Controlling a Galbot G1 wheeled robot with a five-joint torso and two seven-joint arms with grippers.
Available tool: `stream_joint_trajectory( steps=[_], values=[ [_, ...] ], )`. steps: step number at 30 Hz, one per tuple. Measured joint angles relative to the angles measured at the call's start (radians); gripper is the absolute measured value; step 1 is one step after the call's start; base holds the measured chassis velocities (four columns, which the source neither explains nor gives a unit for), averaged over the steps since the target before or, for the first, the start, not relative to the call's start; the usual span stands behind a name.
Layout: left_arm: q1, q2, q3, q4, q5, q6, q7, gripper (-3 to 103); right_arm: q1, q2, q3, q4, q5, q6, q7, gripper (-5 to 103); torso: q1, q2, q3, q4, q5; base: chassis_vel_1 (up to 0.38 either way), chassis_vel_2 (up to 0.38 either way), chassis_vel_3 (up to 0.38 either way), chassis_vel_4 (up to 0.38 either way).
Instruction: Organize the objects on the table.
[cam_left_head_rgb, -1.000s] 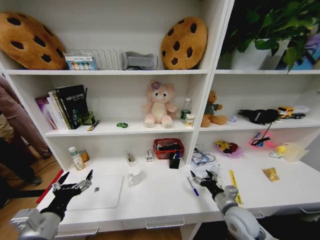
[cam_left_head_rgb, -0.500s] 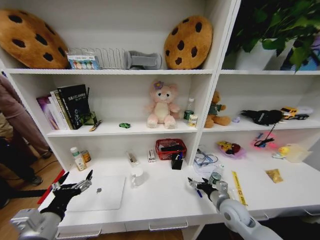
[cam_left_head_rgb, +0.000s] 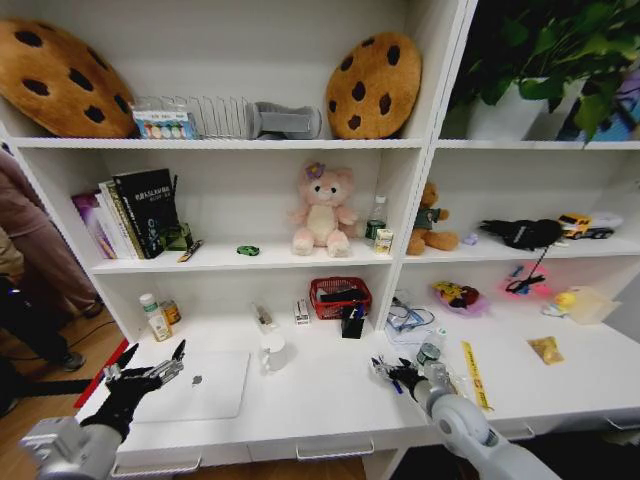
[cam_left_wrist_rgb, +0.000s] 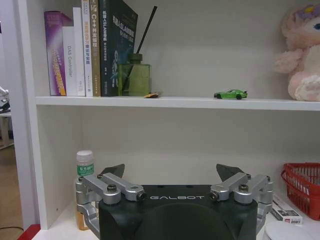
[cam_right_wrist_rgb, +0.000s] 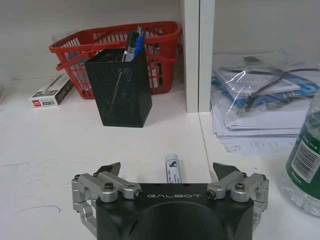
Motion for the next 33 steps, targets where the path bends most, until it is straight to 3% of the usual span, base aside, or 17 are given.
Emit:
stream_joint_trajectory(
  steps=[12, 14, 18, 20, 21, 22, 24, 33],
  values=[
    [0.0, 0.0, 0.0, 0.0, 0.0, 0.0, 0.0, 100, 0.037, 0.003, -0.021, -0.041, -0.02, -0.001, -0.005, 103, 0.0, 0.0, 0.0, -0.0001, -0.0001, 0.0, 0.0, 0.0, 0.0],
    [0.0, 0.0, 0.0, 0.0, 0.0, 0.0, 0.0, 100, 0.037, 0.007, -0.025, -0.047, -0.013, -0.004, -0.005, 96, 0.0, 0.0, 0.0, 0.0, 0.0, 0.0, 0.0, 0.0, 0.0],
    [0.0, 0.0, 0.0, 0.0, 0.0, 0.0, 0.0, 100, 0.038, 0.011, -0.027, -0.053, -0.012, -0.005, -0.005, 94, 0.0, 0.0, 0.0, 0.0, 0.0, 0.0, 0.0, 0.0, 0.0],
    [0.0, 0.0, 0.0, 0.0, 0.0, 0.0, 0.0, 100, 0.04, 0.012, -0.029, -0.054, -0.012, -0.006, -0.005, 90, 0.0, 0.0, 0.0, -0.0001, -0.0002, 0.0, 0.0, 0.0, 0.0],
    [0.0, 0.0, 0.0, 0.0, 0.0, 0.0, 0.0, 100, 0.042, 0.012, -0.033, -0.056, -0.012, -0.008, -0.005, 79, 0.0, 0.0, 0.0, -0.0001, -0.0002, 0.0, 0.0, 0.0, 0.0],
    [0.0, 0.0, 0.0, 0.0, 0.0, 0.0, 0.0, 100, 0.046, 0.013, -0.036, -0.057, -0.012, -0.008, -0.005, 79, 0.0, 0.0, 0.0, -0.0001, -0.0003, 0.0, 0.0, 0.0, 0.0],
    [0.0, 0.0, 0.0, 0.0, 0.0, 0.0, 0.0, 100, 0.056, 0.013, -0.045, -0.063, -0.012, -0.012, -0.006, 68, 0.0, 0.0, 0.0, -0.0001, -0.0003, 0.0, 0.0, 0.0, 0.0],
    [0.0, 0.0, 0.0, 0.0, 0.0, 0.0, 0.0, 100, 0.079, 0.003, -0.066, -0.069, 0.002, -0.021, -0.008, 42, 0.0, 0.0, 0.0, 0.0, 0.0, 0.0, 0.0, 0.0, 0.0]
  ],
)
